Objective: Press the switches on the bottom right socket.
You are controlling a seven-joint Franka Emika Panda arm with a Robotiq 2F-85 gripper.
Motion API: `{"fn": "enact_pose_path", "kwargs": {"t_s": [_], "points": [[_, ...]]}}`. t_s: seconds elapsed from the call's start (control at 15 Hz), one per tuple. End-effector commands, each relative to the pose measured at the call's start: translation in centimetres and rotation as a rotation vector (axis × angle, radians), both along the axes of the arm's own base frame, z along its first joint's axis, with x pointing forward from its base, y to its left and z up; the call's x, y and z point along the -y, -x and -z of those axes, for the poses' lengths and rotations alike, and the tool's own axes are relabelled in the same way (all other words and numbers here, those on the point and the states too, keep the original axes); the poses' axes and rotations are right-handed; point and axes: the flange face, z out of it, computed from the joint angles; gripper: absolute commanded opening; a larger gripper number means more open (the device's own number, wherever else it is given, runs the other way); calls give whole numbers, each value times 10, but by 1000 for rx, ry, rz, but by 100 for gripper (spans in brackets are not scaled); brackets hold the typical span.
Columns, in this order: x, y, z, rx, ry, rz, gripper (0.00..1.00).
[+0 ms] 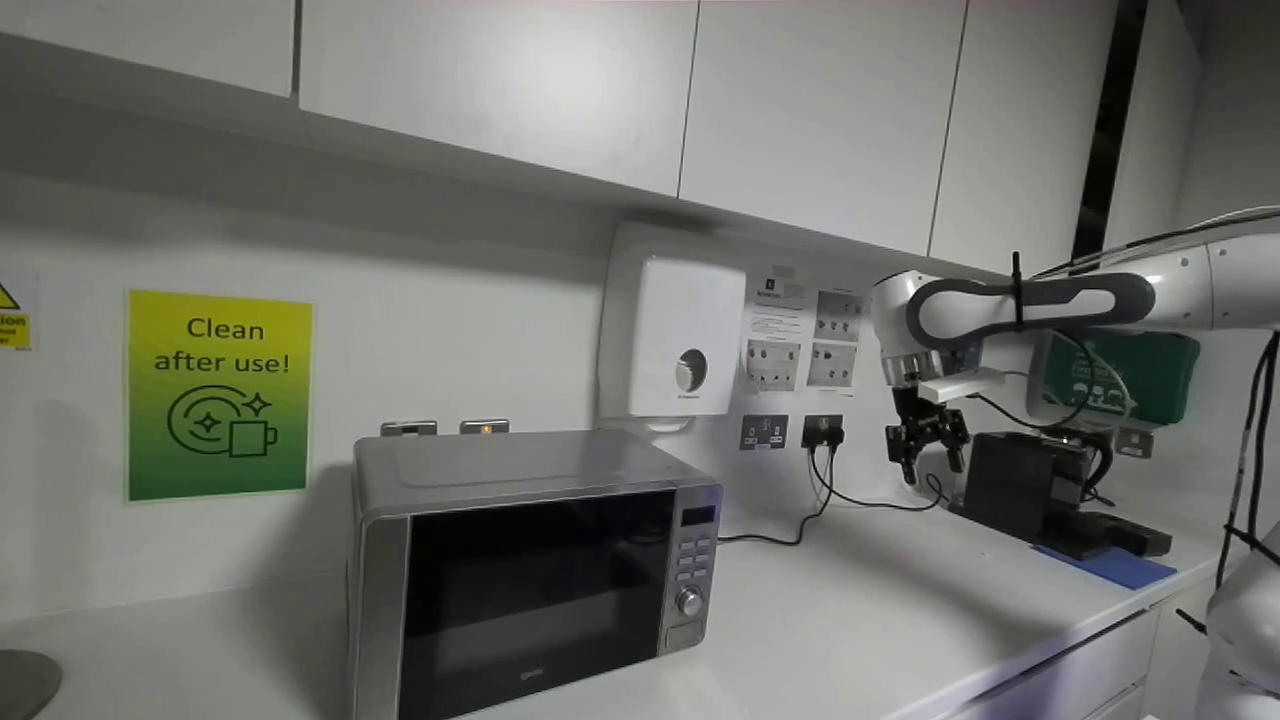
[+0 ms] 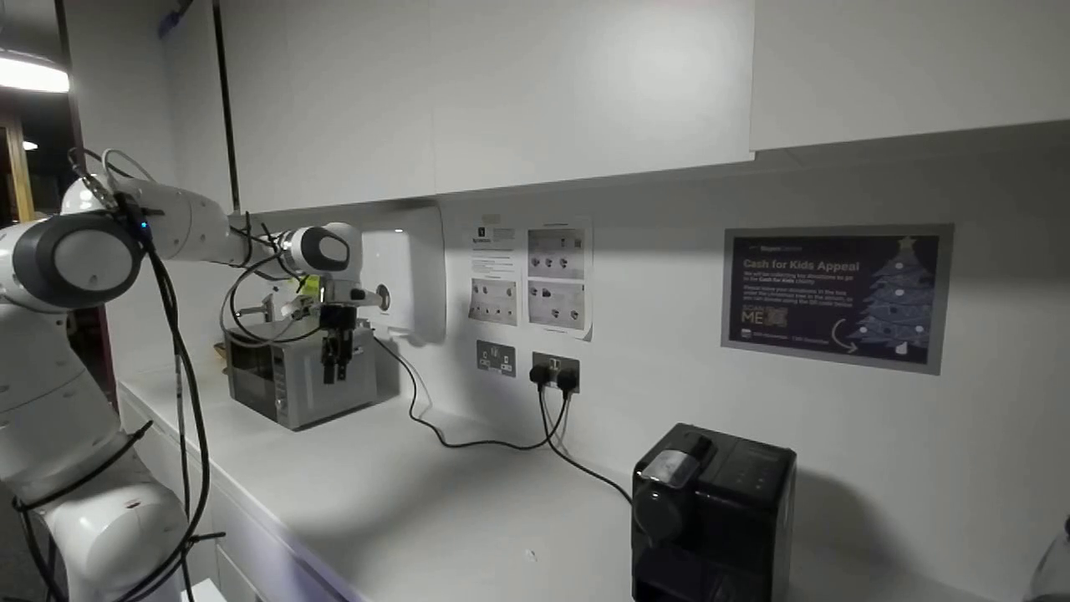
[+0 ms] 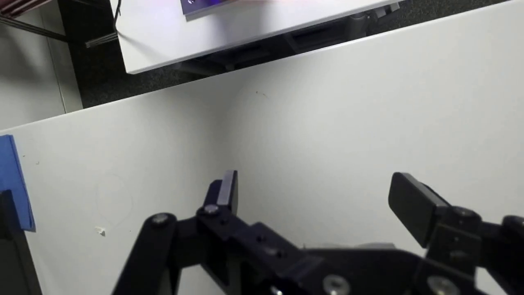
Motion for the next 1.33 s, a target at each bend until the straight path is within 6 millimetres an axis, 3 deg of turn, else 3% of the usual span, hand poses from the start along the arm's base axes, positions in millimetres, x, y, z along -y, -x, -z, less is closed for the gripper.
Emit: {"fn": "enact_pose_path", "kwargs": {"t_s": [0.0,0.53,1.27], "points": [[27,-20,-9,21,-13,-2,100],[80,-57,-19,95,-68,12,100],[128,-101,-13,198,-112,105,100]]}}
